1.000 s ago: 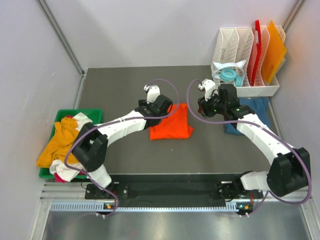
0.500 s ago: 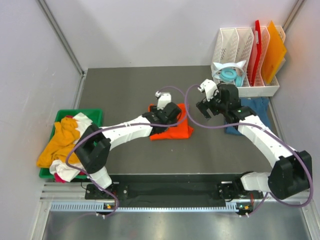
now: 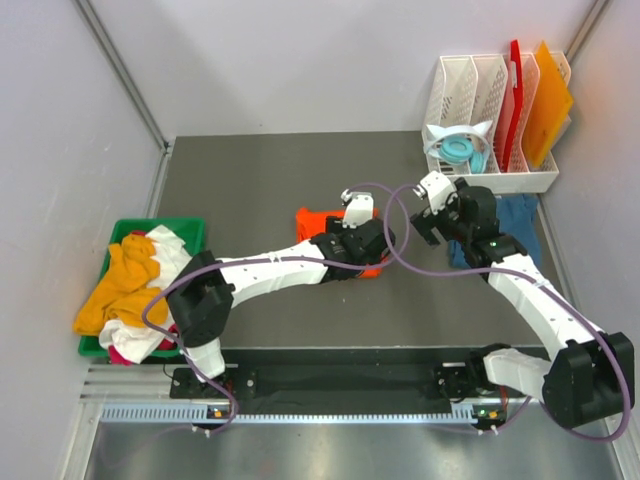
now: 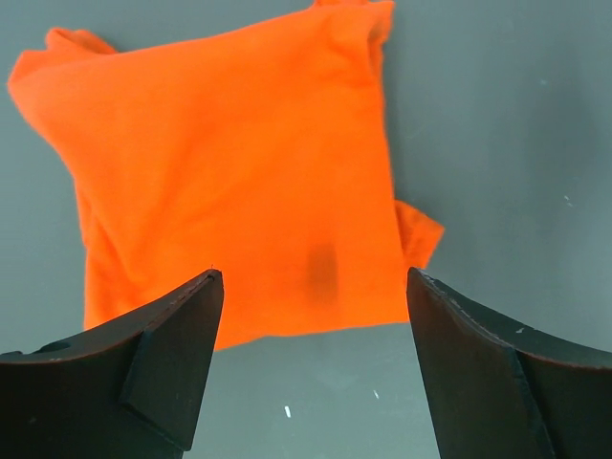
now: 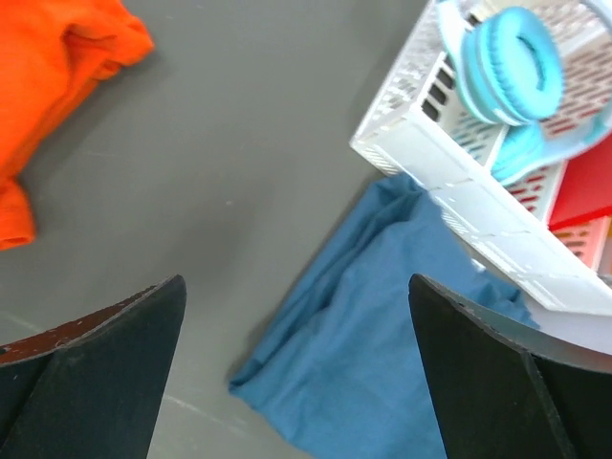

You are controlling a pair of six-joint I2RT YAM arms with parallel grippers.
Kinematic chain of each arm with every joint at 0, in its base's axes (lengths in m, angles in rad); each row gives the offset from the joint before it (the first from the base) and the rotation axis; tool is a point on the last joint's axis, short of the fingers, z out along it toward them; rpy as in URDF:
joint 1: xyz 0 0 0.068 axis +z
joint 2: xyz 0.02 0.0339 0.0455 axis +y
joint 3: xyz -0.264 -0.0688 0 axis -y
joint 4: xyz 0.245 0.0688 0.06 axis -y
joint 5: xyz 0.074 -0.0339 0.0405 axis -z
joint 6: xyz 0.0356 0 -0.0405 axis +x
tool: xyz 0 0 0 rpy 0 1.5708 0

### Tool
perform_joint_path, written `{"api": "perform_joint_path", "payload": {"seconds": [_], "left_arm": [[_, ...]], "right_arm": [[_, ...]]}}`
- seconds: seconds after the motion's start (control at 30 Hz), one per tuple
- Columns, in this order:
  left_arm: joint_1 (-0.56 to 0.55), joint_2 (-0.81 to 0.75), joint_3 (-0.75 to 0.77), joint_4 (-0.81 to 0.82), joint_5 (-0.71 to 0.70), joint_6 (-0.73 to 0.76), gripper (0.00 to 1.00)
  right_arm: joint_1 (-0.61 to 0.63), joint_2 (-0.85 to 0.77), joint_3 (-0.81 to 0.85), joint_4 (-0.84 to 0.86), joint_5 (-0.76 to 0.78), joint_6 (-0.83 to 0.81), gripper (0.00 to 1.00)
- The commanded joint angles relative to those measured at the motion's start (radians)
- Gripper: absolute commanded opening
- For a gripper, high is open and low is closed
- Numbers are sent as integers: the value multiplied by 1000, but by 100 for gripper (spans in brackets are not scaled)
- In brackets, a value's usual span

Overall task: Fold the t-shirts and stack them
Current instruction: Put the neatly folded tshirt into the corner of the board with the right arm

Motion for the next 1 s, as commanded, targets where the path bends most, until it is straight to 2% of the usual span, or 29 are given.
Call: {"api": "perform_joint_path", "payload": {"seconds": [0.0,0.17,0.23,0.3,0.47,0.6,0.67,0.8,0.9,0.97], "left_arm": [[12,-44,-31,-11,-79,-23,83],[105,-134,-173,70,-16,-12,82],[109,-175,-218,75,-13,-11,81],[102,-195,-232,61,13,-22,80],[41,-216,-232,-22,-68,-77,80],[-31,-209,-217,-48,-168,-104,80],[-48,-196,-203,-86,-182,-143,80],[-51,-177,-206,-64,-197,-157,81],[-33,-157,-217,5,-194,-108,81],[13,-143,-220,35,-144,-74,81]], "right_arm": [[-4,-19,37,-36,-83,63,100],[-12,-25,47,-102,-125,176,100],[-15,-40,40,-105,-135,208,99],[-15,-57,11,-104,-157,188,98],[-21,-82,-91,-27,-132,101,99],[-18,-157,-165,5,-197,96,98],[-14,-164,-173,7,-200,145,97],[-3,-100,-138,-3,-215,182,97],[-3,14,-53,39,-197,253,97],[-11,38,-30,107,-201,303,96]]}}
